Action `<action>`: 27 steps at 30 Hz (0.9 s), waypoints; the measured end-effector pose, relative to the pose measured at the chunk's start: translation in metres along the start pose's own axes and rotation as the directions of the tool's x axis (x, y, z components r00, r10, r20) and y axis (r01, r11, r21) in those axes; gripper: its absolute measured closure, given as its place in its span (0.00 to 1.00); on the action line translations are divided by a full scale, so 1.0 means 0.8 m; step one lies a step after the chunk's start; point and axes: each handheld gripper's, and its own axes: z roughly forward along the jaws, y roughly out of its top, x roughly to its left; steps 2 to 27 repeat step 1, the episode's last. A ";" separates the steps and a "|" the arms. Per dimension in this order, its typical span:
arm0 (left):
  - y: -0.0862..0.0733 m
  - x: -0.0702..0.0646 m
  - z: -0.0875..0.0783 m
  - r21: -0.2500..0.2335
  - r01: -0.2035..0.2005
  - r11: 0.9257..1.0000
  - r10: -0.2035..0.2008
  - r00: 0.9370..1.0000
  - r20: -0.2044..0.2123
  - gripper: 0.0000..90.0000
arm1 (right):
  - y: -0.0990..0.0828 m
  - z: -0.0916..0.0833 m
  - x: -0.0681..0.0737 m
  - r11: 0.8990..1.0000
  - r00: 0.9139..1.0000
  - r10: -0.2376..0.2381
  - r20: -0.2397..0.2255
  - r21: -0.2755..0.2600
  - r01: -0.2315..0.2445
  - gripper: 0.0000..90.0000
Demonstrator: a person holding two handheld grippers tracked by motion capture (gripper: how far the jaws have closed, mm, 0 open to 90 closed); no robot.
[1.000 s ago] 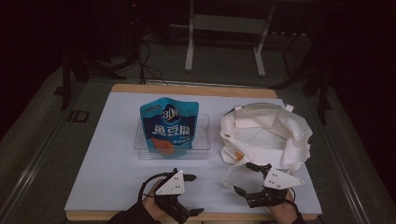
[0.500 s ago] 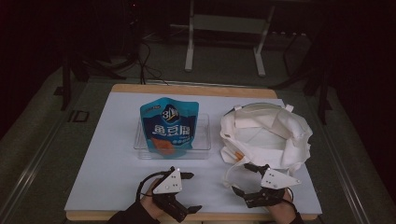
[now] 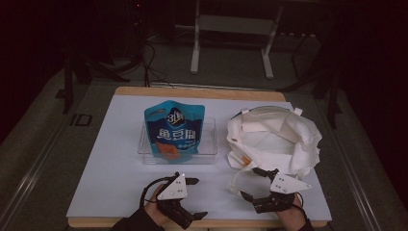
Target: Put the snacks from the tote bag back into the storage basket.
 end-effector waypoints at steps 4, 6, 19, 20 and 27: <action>-0.001 0.000 0.000 -0.001 0.003 1.000 -0.003 1.000 -0.001 0.02 | 0.000 0.000 0.000 1.000 1.000 0.000 0.000 0.000 0.000 0.15; -0.001 0.000 0.000 -0.001 0.003 1.000 -0.003 1.000 -0.001 0.02 | 0.000 0.000 0.000 1.000 1.000 0.000 0.000 0.000 0.000 0.15; -0.001 0.000 0.000 -0.001 0.003 1.000 -0.003 1.000 -0.001 0.02 | 0.000 0.000 0.000 1.000 1.000 0.000 0.000 0.000 0.000 0.15; -0.001 0.000 0.000 -0.001 0.003 1.000 -0.003 1.000 -0.001 0.02 | 0.000 0.000 0.000 1.000 1.000 0.000 0.000 0.000 0.000 0.15; -0.001 0.000 0.000 -0.001 0.003 1.000 -0.003 1.000 -0.001 0.02 | 0.000 0.000 0.000 1.000 1.000 0.000 0.000 0.000 0.000 0.15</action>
